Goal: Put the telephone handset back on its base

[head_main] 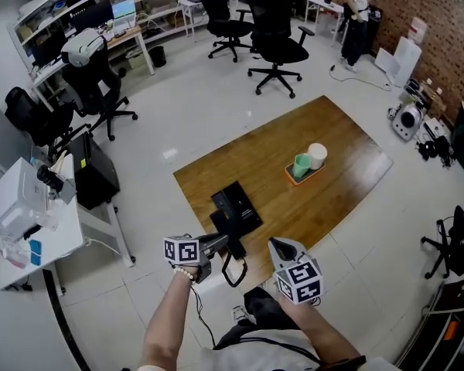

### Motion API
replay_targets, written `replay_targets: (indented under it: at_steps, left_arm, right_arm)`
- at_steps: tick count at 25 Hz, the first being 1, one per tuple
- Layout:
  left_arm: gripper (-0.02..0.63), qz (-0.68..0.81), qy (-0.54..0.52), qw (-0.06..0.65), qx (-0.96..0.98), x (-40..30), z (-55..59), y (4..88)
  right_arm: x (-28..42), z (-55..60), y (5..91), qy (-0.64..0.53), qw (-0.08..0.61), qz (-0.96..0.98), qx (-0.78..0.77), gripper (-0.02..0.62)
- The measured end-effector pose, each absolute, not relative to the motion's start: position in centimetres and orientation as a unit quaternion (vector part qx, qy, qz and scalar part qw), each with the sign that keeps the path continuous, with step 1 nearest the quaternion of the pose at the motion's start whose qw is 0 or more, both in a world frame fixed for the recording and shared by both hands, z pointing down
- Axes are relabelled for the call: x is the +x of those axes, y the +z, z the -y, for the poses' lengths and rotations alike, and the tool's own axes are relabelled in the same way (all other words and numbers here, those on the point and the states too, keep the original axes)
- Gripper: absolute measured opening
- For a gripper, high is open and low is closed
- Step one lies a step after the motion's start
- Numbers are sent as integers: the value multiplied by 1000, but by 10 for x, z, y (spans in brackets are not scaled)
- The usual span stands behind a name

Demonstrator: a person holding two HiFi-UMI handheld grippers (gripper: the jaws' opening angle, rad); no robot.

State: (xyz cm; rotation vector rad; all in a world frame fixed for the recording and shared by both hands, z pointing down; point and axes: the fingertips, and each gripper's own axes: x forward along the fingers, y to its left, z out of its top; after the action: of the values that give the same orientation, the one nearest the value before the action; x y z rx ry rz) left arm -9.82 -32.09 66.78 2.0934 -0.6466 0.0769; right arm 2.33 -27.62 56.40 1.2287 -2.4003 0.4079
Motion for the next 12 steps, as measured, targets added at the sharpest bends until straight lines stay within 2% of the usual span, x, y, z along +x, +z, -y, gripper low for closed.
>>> replay_targets:
  at_steps: [12]
  left_arm:
    - [74,225,-2,509,831,-95,382,703]
  right_arm:
    - [10,328,582,177,208,867,417,0]
